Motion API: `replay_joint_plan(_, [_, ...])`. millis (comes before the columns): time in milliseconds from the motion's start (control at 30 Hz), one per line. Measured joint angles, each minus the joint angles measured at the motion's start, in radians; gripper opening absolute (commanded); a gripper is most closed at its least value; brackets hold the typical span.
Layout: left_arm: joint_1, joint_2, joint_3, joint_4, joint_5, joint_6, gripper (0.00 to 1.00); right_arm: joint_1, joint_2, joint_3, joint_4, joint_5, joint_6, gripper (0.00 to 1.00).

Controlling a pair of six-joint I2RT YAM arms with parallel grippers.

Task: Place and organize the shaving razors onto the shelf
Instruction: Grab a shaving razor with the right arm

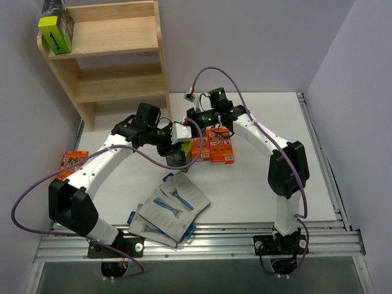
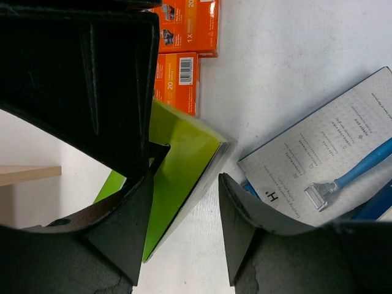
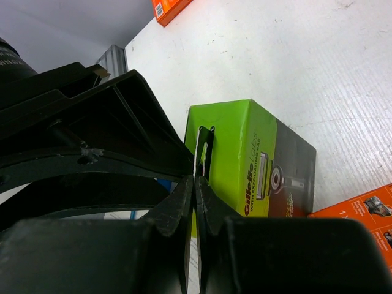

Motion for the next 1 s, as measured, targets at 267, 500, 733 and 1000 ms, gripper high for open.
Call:
replay_joint_plan(267, [-0.008,-0.057,-0.016,0.002,-0.059,0.016,0.55,0.002,-0.002,-0.002,-0.005,-0.041,-0.018,0.0])
replay_joint_plan(500, [-0.008,-0.083,-0.026,0.011,-0.094,0.033,0.55,0.006,-0.003,-0.002,-0.026,-0.057,-0.037,0.0])
replay_joint_plan(733, [-0.008,-0.081,-0.033,0.011,-0.119,0.036,0.56,0.008,-0.01,-0.003,-0.051,-0.058,-0.065,0.0])
replay_joint_plan(1000, [-0.008,-0.074,-0.033,0.031,-0.153,0.052,0.58,0.009,-0.016,-0.007,-0.065,-0.068,-0.085,0.0])
